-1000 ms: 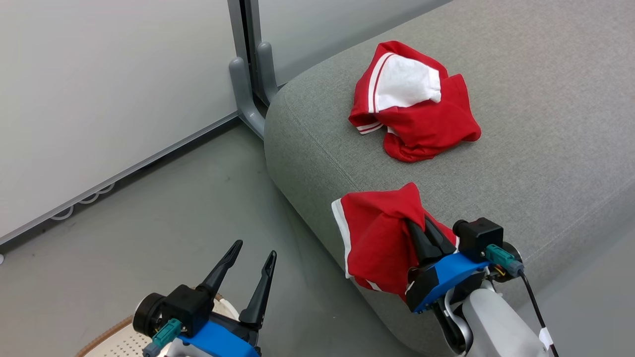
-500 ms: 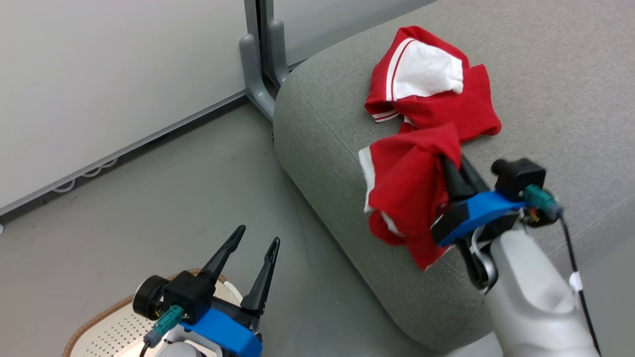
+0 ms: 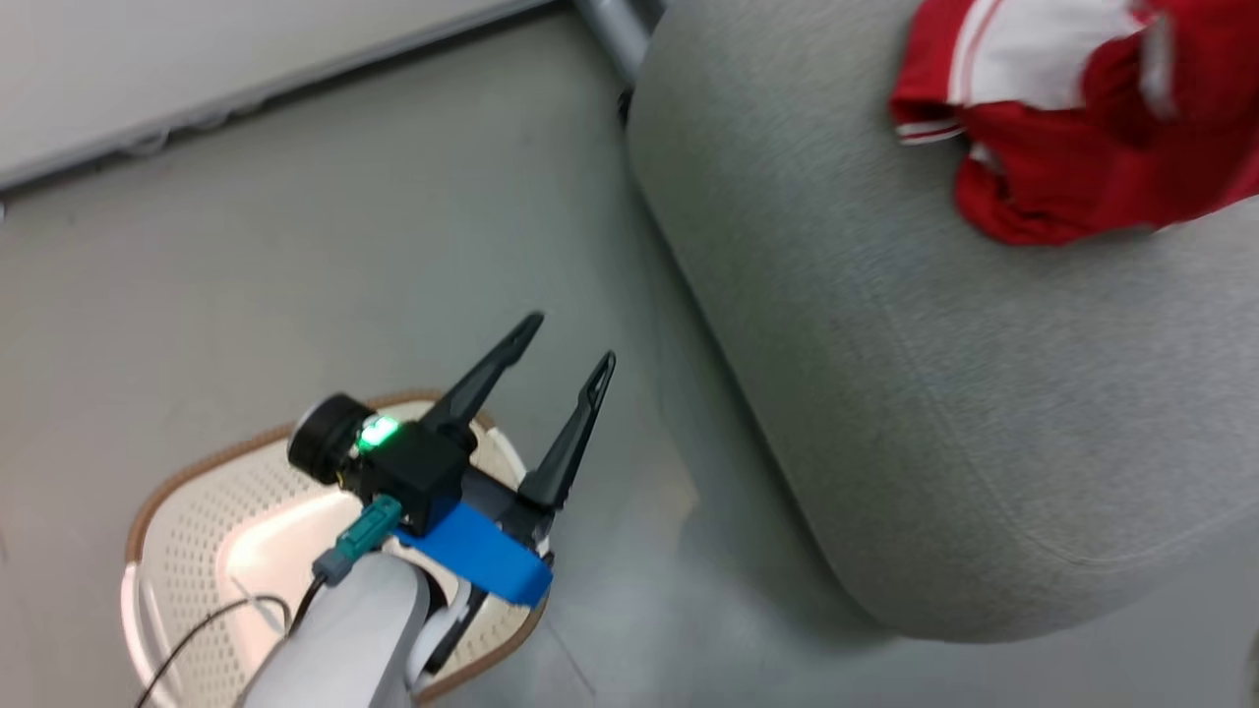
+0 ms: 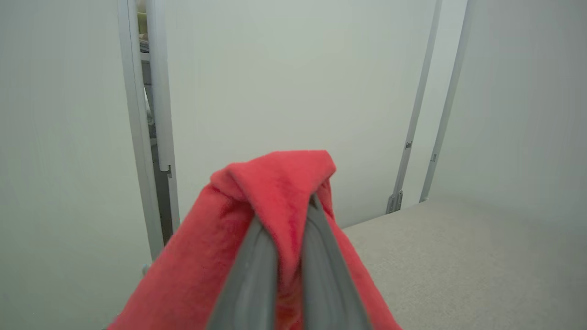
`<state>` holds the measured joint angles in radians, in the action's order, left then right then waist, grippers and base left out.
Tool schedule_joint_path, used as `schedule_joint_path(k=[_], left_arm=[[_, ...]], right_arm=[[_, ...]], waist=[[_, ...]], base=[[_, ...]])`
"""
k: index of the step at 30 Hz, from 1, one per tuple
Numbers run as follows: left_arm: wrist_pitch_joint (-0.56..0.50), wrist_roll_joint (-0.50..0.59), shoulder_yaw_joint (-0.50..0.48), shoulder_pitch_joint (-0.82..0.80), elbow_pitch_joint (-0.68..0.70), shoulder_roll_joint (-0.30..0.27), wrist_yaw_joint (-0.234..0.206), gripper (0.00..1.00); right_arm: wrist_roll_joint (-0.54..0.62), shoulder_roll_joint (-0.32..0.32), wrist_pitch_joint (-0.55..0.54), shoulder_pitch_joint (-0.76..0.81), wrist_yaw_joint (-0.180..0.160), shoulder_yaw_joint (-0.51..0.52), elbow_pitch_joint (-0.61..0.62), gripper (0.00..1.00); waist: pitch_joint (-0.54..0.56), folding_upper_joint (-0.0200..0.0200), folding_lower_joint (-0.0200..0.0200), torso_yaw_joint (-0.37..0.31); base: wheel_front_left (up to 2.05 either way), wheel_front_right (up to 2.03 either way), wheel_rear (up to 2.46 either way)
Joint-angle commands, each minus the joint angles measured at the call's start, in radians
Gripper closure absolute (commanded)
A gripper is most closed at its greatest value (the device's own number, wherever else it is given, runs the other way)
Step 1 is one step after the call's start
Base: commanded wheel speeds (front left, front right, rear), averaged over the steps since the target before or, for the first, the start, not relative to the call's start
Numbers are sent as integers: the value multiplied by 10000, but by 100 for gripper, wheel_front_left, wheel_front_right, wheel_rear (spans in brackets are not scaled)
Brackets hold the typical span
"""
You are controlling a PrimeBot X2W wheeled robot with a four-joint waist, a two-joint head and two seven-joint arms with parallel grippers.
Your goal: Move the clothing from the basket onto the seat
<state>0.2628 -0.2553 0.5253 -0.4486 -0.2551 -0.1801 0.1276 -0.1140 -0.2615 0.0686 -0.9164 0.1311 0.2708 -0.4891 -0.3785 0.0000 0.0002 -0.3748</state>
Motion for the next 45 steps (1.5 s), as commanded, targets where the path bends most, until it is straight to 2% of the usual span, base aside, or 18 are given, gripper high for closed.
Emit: schedule_joint_path(k=[1,5,10,15,21,30,31,32,33,34,45], left_arm=[[29,16,72,-411,107,-125,41,0],[29,74,155,-986,328,-199,42,0],[31,193,351,-1552,534,-276,42,0],[29,193,433,-1914,584,-362,42,0],[31,98,398,-1870,484,-327,42,0],[29,34,261,-1651,375,-314,42,0],[31,33,241,-1611,358,-318,42,0],[29,15,224,-1574,325,-310,42,0],[29,-5,198,-1531,298,-293,42,0],[31,-20,156,-1475,282,-265,42,0],[29,-293,-478,-307,-94,195,42,0]], right_arm=[[143,-361,-90,-403,-7,474,233,100],[285,-835,-231,-724,-7,1582,439,100],[508,-826,-141,-529,-9,2516,23,100],[775,-761,69,-220,-7,3171,-1027,100],[970,-856,668,-239,-9,3421,-1966,100],[1112,-787,1084,-347,-7,3040,-2498,100],[1121,-739,1116,-315,-7,2976,-2547,82],[1115,-697,1144,-265,-7,2924,-2591,58],[1136,-667,1188,-177,-7,2861,-2628,24],[1183,-638,1218,-58,-7,2760,-2664,0],[1315,-302,1539,1777,-7,1748,-2252,0]], waist=[[-1163,0,-2,871],[-2044,0,-2,1283],[-2889,0,-2,1666],[-3213,0,-2,1889],[-3030,0,-2,1997],[-2643,0,-2,1907],[-2569,0,-2,1884],[-2479,0,-2,1868],[-2372,0,-2,1855],[-2231,0,-2,1846],[-65,0,-2,2071]], base=[[0,0,0],[0,0,0],[0,0,0],[0,0,0],[0,0,0],[0,0,0],[0,0,0],[0,0,0],[0,0,0],[0,0,0],[0,0,0]])
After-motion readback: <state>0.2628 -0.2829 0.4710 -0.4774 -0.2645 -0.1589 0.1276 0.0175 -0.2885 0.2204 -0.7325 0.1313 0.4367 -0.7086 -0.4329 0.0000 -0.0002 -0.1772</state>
